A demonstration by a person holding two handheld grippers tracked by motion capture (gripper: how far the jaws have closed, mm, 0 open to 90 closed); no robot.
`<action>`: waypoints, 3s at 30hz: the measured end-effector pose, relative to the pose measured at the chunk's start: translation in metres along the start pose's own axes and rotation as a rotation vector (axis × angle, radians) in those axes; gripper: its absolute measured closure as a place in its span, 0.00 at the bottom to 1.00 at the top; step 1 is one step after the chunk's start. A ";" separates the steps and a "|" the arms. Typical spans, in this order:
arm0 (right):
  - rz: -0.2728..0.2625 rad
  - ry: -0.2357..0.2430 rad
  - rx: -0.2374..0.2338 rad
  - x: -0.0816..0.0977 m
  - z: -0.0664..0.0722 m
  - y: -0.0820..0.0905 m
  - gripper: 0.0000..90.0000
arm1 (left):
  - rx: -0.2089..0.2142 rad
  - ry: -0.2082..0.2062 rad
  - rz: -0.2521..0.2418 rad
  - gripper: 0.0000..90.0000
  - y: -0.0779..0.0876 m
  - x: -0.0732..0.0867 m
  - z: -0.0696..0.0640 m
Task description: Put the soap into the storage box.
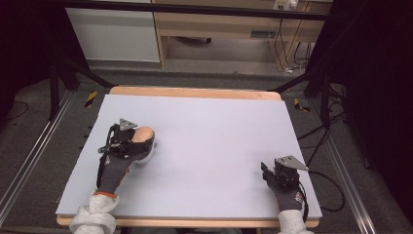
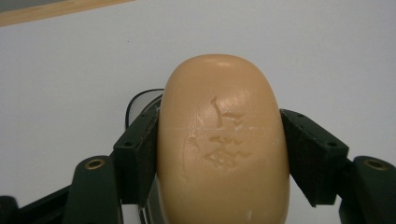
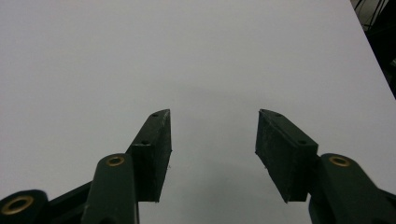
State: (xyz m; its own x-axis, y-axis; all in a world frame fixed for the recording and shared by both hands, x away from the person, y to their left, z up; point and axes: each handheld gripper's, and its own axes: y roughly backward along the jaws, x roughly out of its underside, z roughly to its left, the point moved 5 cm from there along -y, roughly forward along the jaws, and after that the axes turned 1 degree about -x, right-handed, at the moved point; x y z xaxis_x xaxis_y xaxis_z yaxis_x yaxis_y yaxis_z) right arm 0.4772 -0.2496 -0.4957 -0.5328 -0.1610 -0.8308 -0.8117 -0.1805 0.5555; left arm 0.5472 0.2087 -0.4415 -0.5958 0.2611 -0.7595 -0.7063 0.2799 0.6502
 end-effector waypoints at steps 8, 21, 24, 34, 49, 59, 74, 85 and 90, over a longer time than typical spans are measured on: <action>0.000 -0.001 -0.002 0.000 0.000 0.000 0.50 | -0.011 0.004 0.019 0.35 -0.006 0.006 0.004; 0.000 0.001 -0.003 0.000 0.000 0.000 0.50 | -0.022 0.004 0.029 0.35 -0.011 0.010 0.005; 0.001 0.001 -0.003 0.000 0.000 0.000 0.50 | -0.023 0.004 0.033 0.35 -0.012 0.010 0.004; 0.000 0.001 -0.004 0.000 0.000 0.000 0.50 | -0.029 0.005 0.035 0.35 -0.015 0.012 0.003; 0.001 0.004 -0.002 0.000 0.000 0.000 0.49 | -0.019 0.018 0.034 0.35 -0.017 0.015 0.003; 0.000 0.005 -0.004 0.000 0.001 0.000 0.48 | -0.012 0.005 0.002 0.33 -0.006 0.008 -0.001; 0.001 -0.004 -0.003 0.000 -0.001 0.000 0.48 | 0.082 -0.016 -0.086 0.32 0.020 0.019 -0.014; 0.021 -0.023 0.005 0.004 -0.006 0.000 0.43 | 0.078 -0.002 -0.104 0.30 0.040 0.051 -0.004; 0.039 -0.027 0.021 0.007 -0.010 -0.001 0.40 | 0.055 -0.009 -0.114 0.29 0.050 0.061 0.001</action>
State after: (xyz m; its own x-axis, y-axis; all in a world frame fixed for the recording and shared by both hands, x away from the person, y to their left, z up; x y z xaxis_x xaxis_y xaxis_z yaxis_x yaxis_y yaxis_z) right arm 0.4766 -0.2598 -0.5022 -0.5705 -0.1413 -0.8090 -0.7946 -0.1539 0.5872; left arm 0.4759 0.2399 -0.4554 -0.5094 0.2331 -0.8284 -0.7468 0.3587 0.5601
